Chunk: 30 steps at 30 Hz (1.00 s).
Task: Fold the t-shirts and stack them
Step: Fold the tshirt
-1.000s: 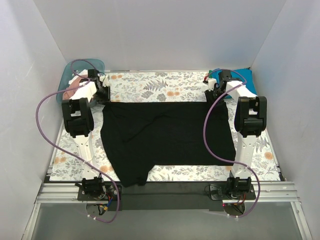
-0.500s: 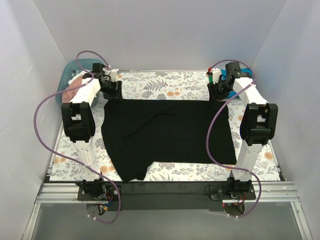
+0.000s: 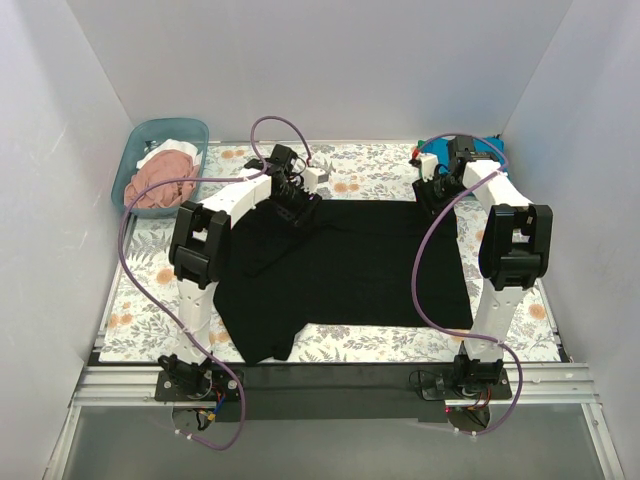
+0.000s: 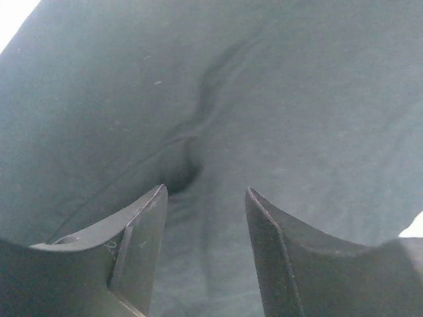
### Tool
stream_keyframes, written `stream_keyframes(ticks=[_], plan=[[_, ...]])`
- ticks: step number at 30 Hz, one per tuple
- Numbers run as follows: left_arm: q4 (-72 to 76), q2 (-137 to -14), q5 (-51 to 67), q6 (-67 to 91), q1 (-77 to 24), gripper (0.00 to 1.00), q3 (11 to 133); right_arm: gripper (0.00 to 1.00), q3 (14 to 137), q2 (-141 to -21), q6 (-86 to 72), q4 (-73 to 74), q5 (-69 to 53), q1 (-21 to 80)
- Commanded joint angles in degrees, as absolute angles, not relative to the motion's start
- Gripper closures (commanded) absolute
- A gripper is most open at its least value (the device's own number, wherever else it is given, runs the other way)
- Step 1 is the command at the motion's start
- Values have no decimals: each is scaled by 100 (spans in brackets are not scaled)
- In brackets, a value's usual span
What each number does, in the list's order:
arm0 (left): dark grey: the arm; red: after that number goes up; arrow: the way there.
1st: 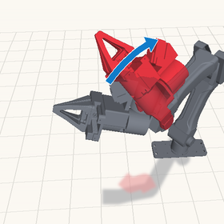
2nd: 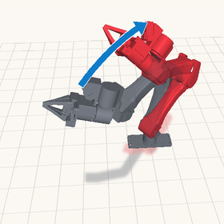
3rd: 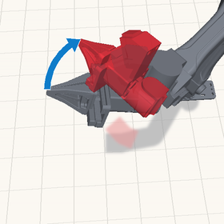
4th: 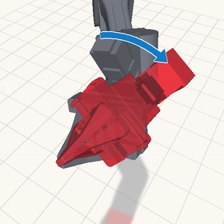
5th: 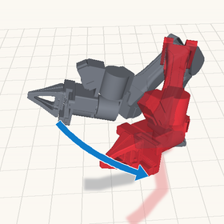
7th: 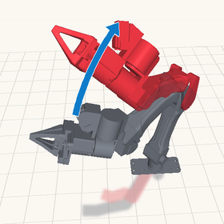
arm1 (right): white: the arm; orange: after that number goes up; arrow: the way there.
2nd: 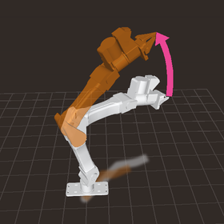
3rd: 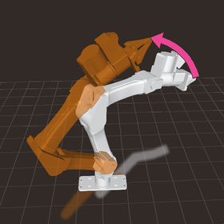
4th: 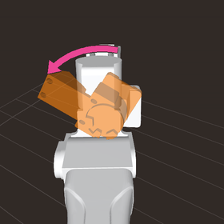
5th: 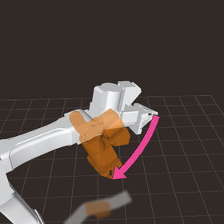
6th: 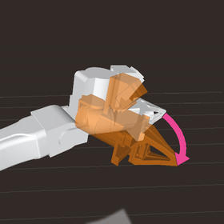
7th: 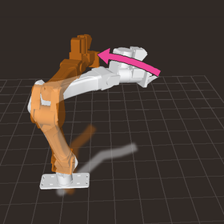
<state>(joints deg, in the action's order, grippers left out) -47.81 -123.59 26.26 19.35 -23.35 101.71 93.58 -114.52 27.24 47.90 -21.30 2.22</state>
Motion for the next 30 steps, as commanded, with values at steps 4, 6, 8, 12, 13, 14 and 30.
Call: stream_keyframes(ticks=[4,6,8,12,13,14,30], plan=[[-4755,-12410,2259,1574,-2312,49,10363,59,9237,-11461,2786,4922,-2496,202],[-4833,-12402,2119,1529,-2277,49,10345,60,9333,-11435,2760,4957,-2671,254],[-4747,-12270,2232,1590,-2163,50,10153,64,9535,-11400,2672,4966,-2925,360],[-4878,-12050,2531,1740,-1689,54,10116,67,10009,-11496,2365,4957,-3243,860],[-4895,-12015,2627,1775,-1601,55,10108,68,10106,-11583,2312,4957,-3269,948],[-4878,-12006,2689,1819,-1521,56,10107,68,10186,-11627,2225,4948,-3296,1106],[-5089,-12507,3418,2311,-1178,58,10371,69,10028,-11751,2241,4939,-2900,1327]])
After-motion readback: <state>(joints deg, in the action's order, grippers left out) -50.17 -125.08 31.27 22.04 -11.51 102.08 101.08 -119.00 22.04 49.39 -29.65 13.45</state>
